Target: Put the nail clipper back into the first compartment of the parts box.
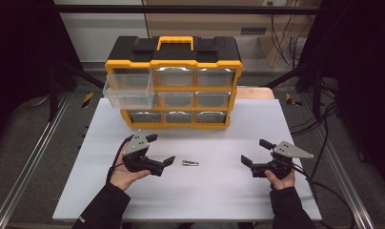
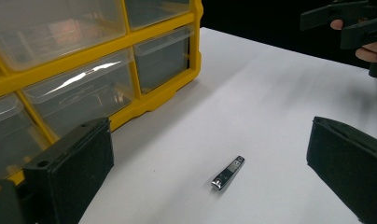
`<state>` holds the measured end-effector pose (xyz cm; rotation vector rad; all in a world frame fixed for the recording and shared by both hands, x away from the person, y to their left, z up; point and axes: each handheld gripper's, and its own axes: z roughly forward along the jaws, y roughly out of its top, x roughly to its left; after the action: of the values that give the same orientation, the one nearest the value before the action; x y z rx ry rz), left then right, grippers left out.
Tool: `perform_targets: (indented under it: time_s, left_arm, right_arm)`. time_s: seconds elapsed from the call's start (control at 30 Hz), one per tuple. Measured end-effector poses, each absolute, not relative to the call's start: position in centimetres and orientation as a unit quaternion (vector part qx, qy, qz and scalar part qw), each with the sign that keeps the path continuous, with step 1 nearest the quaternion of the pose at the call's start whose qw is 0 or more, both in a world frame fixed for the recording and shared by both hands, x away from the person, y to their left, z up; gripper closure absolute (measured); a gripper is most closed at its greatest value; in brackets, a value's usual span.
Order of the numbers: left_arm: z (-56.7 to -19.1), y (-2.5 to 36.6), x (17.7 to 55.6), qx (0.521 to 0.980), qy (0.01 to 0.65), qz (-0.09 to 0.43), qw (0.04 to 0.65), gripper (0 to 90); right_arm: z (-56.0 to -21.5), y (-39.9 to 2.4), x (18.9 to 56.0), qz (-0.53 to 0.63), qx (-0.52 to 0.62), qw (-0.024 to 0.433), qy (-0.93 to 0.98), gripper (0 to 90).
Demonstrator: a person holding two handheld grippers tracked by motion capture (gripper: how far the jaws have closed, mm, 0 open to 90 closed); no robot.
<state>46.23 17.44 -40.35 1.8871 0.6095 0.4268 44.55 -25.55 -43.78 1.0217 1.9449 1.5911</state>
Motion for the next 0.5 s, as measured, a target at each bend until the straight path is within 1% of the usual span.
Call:
perform_targets:
  time_s: [0.5]
  left_arm:
    - [-41.7, 14.1, 47.8, 0.814, 0.251, 0.158, 0.499, 1.1]
  right_arm:
    - [-43.8, -25.5, 44.6, 0.572, 0.368, 0.211, 0.702, 0.2]
